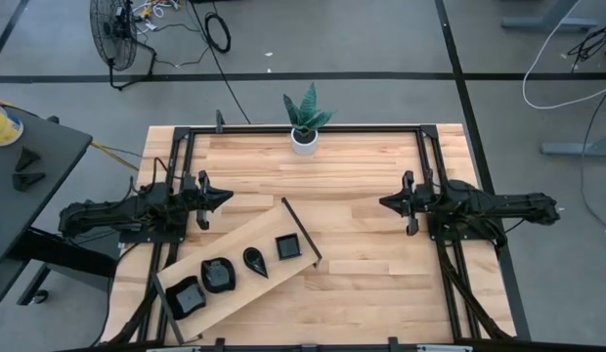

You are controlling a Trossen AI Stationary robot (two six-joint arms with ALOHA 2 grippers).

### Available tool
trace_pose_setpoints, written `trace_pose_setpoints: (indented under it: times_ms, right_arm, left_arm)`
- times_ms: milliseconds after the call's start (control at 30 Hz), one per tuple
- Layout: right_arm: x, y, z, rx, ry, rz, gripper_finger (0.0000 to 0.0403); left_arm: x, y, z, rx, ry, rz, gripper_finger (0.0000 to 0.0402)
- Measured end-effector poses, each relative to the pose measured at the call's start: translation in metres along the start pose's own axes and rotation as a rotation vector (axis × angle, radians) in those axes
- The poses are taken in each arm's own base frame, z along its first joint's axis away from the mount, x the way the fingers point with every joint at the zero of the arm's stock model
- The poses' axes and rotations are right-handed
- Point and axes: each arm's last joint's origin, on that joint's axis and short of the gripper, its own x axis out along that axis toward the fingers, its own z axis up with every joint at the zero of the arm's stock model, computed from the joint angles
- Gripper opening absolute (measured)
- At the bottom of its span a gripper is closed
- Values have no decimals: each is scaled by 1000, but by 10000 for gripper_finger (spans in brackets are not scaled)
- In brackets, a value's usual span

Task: Pick & Place Mini shaped plates
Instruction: Return to Home Position

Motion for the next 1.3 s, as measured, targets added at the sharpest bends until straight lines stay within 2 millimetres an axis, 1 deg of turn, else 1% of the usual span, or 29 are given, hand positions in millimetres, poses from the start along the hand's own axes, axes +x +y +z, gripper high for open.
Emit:
trace_pose_setpoints:
  times_ms: [200,400,1300]
  right_arm:
    - [-2,0,2,0,-25,1,31]
    - [-2,0,3,-48,-36,3,31]
    - [-2,0,3,-41,-36,4,31]
  left_arm:
    - [0,0,0,0,0,0,12]
    - [0,0,0,0,0,0,12]
    - [0,0,0,0,0,0,12]
